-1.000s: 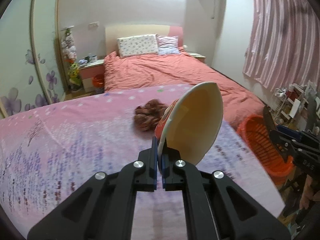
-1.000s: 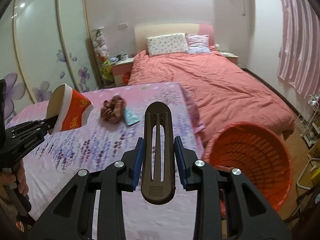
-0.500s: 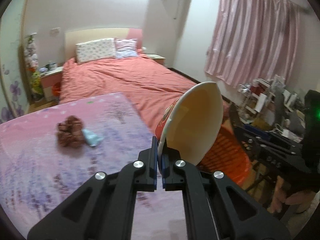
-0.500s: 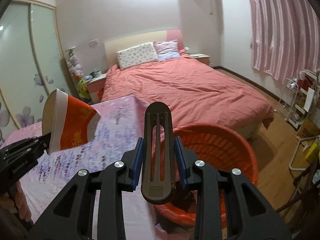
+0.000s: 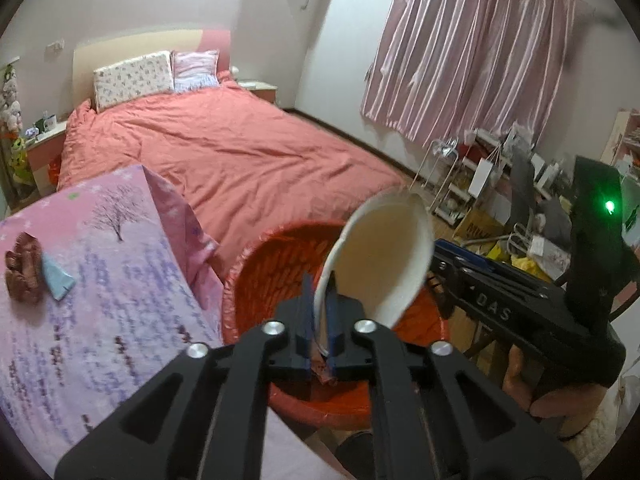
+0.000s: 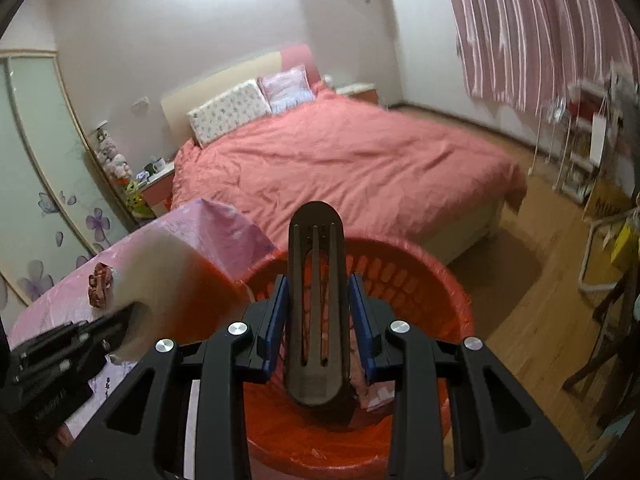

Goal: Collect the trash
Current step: 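Carry the paper cup and brown clip over the orange basket and open both grippers, then move both grippers back toward the brown plaid cloth and light-blue tube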

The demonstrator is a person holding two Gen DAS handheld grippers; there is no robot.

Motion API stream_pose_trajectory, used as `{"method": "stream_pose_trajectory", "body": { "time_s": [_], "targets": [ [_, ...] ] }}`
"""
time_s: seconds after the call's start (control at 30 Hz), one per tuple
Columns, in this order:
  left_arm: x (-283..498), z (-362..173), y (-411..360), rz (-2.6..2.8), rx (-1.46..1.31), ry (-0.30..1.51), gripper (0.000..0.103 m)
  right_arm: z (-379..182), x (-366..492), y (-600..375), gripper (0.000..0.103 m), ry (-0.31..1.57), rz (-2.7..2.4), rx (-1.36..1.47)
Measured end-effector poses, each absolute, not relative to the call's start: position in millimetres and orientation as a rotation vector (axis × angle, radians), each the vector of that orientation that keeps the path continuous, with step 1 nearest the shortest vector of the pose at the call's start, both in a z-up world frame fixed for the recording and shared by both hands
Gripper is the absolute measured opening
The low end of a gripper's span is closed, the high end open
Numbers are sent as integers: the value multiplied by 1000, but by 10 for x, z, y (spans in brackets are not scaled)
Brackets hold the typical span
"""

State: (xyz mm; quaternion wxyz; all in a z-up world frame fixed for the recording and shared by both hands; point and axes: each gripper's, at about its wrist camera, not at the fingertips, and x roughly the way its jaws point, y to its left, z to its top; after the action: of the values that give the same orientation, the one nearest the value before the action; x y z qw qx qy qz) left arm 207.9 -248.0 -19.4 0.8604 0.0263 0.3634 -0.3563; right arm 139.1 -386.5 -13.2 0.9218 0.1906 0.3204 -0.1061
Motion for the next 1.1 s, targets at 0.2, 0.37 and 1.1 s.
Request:
{"method": "stream_pose_trajectory", "body": {
  "time_s": [0.2, 0.37, 1.1],
  "targets": [
    [2222, -477, -2436, -678, 78, 813, 47, -379, 1354, -3897, 56, 703, -237, 415],
    [2334, -528, -2096, -571, 102, 782, 75, -407, 1299, -3877, 68, 702, -239, 414],
    [3614, -774, -607, -84, 148, 793, 36, -592, 1598, -2909, 70, 794, -81, 287]
  ]
}}
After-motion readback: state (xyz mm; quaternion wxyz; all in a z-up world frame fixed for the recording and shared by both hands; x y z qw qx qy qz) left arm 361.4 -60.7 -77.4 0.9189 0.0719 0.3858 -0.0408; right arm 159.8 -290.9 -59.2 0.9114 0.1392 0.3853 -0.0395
